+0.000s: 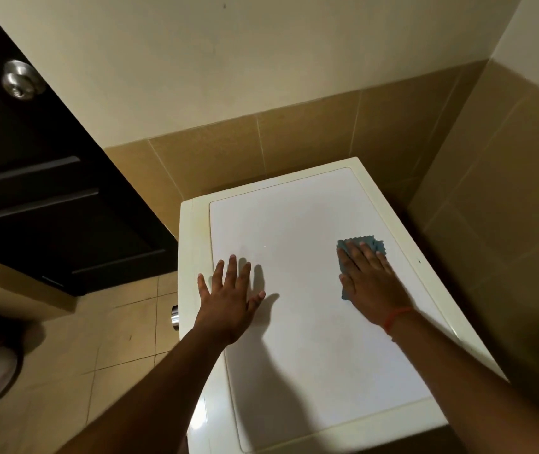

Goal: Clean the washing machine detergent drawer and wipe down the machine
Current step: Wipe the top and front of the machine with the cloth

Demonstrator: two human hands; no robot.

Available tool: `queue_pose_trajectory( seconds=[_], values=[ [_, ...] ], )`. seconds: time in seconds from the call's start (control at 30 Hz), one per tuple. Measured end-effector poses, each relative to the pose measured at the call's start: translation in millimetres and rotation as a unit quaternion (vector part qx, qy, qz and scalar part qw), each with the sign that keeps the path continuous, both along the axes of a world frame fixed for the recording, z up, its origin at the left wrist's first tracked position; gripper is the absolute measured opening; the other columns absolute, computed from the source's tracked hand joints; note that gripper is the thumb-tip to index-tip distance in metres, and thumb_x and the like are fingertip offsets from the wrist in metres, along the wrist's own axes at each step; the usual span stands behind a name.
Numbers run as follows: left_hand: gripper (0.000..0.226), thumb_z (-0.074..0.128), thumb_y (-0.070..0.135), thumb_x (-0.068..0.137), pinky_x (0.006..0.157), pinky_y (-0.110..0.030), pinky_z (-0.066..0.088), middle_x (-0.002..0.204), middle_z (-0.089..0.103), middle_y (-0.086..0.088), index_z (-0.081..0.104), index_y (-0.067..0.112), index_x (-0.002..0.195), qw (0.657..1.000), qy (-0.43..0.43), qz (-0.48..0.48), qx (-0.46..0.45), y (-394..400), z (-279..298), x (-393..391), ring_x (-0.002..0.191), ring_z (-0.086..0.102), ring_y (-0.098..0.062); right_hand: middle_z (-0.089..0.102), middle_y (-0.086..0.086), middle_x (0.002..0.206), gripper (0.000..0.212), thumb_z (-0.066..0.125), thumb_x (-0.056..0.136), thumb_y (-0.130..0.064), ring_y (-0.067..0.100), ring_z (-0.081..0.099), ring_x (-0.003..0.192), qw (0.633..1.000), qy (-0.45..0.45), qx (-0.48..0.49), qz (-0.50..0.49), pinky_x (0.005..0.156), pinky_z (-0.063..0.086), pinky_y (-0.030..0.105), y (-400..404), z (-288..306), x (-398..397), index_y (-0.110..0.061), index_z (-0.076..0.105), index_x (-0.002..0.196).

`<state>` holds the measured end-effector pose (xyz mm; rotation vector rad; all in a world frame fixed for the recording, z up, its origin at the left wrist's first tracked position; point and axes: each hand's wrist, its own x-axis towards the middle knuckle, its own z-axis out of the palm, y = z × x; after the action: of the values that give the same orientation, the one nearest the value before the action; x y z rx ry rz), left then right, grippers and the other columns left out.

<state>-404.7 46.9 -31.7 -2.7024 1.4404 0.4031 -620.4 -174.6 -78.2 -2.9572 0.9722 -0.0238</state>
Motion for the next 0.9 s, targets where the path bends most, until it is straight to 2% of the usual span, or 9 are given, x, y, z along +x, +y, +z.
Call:
queue_pose_trajectory(
  seconds=[0.03,0.17,0.3,0.43,0.57,0.7,0.8,0.83,0.9],
  values=[
    [0.076,0.004,0.068,0.091,0.117,-0.058,-0.006,0.162,-0.020,-0.001,-0.012,0.029,0.154,1.000,0.000,-0.002,-0.001,-0.9,-0.2,-0.5,0.149,-0.019,-0.026,0.031,0.003,0.158,0.059,0.023,0.097,-0.039,0.028,0.029,0.145,1.000,-0.005,-0.002,0.007,0.116,0.028,0.048,-7.9,0.3,-7.4,-0.020,0.029,0.153],
    [0.075,0.004,0.067,0.092,0.117,-0.057,-0.007,0.162,-0.021,-0.001,-0.013,0.029,0.154,1.000,-0.001,-0.006,0.004,-2.5,0.7,-2.6,0.149,-0.020,-0.026,0.036,0.007,0.155,0.058,0.029,0.097,-0.037,0.032,0.030,0.143,0.992,-0.029,0.006,-0.122,0.114,0.027,0.050,-21.1,0.9,-20.6,-0.016,0.032,0.151],
    [0.074,0.007,0.066,0.094,0.117,-0.058,-0.007,0.161,-0.023,-0.002,-0.015,0.029,0.154,1.000,-0.003,-0.009,0.003,-1.2,1.7,-1.2,0.148,-0.021,-0.026,0.036,0.007,0.155,0.060,0.021,0.098,-0.040,0.031,0.031,0.144,0.998,-0.010,-0.009,-0.054,0.115,0.027,0.050,-34.1,3.5,-35.1,-0.016,0.033,0.151],
    [0.076,0.004,0.067,0.091,0.117,-0.058,-0.005,0.162,-0.021,-0.002,-0.011,0.028,0.155,1.000,-0.002,-0.004,0.000,0.3,0.2,-1.0,0.149,-0.019,-0.027,0.036,0.013,0.153,0.060,0.025,0.097,-0.039,0.036,0.029,0.142,0.984,-0.029,0.003,-0.178,0.114,0.025,0.052,-42.4,3.4,-36.4,-0.012,0.036,0.149],
    [0.076,0.004,0.067,0.091,0.118,-0.058,-0.004,0.162,-0.021,-0.002,-0.011,0.028,0.154,1.000,-0.006,-0.002,0.001,3.3,-1.3,-0.9,0.149,-0.018,-0.026,0.035,0.010,0.155,0.061,0.018,0.098,-0.041,0.033,0.029,0.143,0.997,0.003,-0.004,-0.081,0.114,0.027,0.051,-45.4,2.8,-44.3,-0.015,0.033,0.151],
    [0.075,0.006,0.066,0.092,0.117,-0.058,-0.006,0.162,-0.021,-0.002,-0.011,0.028,0.155,1.000,0.005,0.018,-0.002,6.9,0.9,1.8,0.149,-0.018,-0.026,0.038,0.015,0.152,0.060,0.024,0.097,-0.038,0.038,0.031,0.141,0.984,-0.031,0.012,-0.175,0.114,0.025,0.053,-41.0,3.6,-27.0,-0.011,0.037,0.149],
    [0.072,0.010,0.064,0.095,0.118,-0.058,-0.006,0.162,-0.020,-0.001,-0.010,0.030,0.155,0.999,0.015,0.031,-0.007,14.5,0.1,5.3,0.149,-0.018,-0.026,0.037,0.012,0.153,0.060,0.023,0.097,-0.036,0.034,0.031,0.142,1.000,-0.005,-0.005,-0.028,0.116,0.027,0.051,-23.6,-1.0,-9.3,-0.011,0.035,0.150],
    [0.072,0.010,0.064,0.095,0.118,-0.058,-0.006,0.162,-0.020,-0.001,-0.010,0.030,0.155,0.999,0.013,0.032,-0.006,16.9,0.3,7.2,0.149,-0.017,-0.026,0.037,0.011,0.154,0.060,0.022,0.097,-0.036,0.033,0.031,0.143,1.000,-0.003,-0.004,-0.023,0.115,0.028,0.051,-26.4,2.4,-8.8,-0.012,0.034,0.151],
    [0.072,0.011,0.063,0.096,0.118,-0.058,-0.007,0.162,-0.020,-0.002,-0.011,0.029,0.155,0.999,0.011,0.039,-0.001,22.8,0.6,12.6,0.149,-0.017,-0.026,0.039,0.013,0.152,0.061,0.022,0.096,-0.037,0.035,0.032,0.141,0.993,-0.026,0.008,-0.111,0.114,0.028,0.052,-28.8,7.4,-1.6,-0.011,0.035,0.150]
  ],
)
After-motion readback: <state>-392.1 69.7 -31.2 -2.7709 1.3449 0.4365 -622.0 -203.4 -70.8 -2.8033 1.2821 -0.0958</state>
